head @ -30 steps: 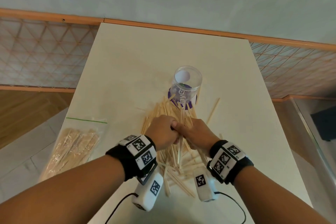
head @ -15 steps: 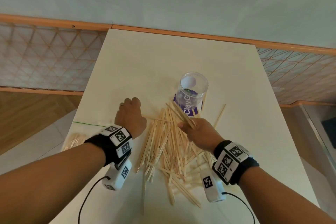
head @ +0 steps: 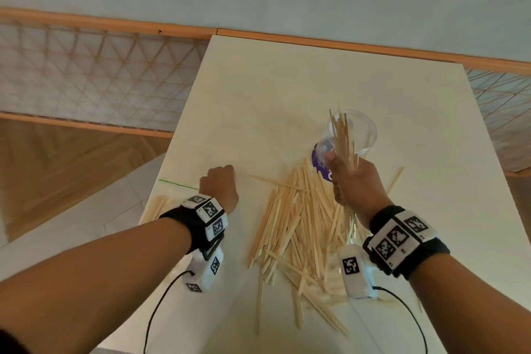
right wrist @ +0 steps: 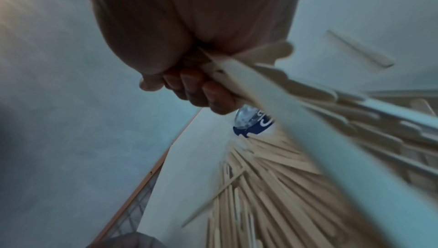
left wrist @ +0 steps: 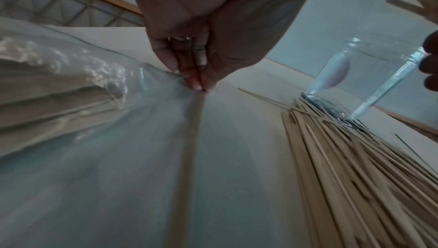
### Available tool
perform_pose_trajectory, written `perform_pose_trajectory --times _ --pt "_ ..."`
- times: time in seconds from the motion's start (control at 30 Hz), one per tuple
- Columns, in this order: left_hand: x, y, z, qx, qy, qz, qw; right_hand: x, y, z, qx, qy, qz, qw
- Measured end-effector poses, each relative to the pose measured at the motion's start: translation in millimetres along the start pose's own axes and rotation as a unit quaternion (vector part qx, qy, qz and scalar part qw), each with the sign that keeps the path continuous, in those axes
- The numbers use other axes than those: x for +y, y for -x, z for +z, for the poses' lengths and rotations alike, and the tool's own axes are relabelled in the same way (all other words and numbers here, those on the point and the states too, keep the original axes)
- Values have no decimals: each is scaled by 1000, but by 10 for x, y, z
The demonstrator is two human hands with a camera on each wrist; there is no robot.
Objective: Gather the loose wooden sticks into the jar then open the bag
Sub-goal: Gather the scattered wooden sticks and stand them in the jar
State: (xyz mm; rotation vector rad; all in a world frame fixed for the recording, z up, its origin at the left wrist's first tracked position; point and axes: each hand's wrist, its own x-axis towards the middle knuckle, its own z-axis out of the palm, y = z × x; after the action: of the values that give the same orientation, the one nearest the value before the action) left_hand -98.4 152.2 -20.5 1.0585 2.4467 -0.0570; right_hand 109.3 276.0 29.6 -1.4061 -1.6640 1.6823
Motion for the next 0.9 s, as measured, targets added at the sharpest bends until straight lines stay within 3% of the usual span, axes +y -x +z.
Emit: perform_pose_trajectory --times 0.07,0.2,0.33,0.4,0.53,0.7,0.9 --pt "23 10 -8 -4 54 12 998 -71 -18 43 10 -24 -12 1000" --pt "-23 2 -20 65 153 78 983 -200 -48 40 34 -78 -36 996" --pt "190 30 41 45 38 195 979 -272 -75 42 55 -55 -75 994" --pt "381 71 122 40 2 223 974 -310 -81 45 59 -54 -94 992" --pt "544 98 211 61 -4 230 971 -424 -59 -31 75 -97 -102 987" --pt "594 146 165 19 -32 213 976 -510 -118 -219 102 -146 -95 979" --pt "504 242 85 9 57 175 983 -1112 -265 -440 156 -220 -157 950"
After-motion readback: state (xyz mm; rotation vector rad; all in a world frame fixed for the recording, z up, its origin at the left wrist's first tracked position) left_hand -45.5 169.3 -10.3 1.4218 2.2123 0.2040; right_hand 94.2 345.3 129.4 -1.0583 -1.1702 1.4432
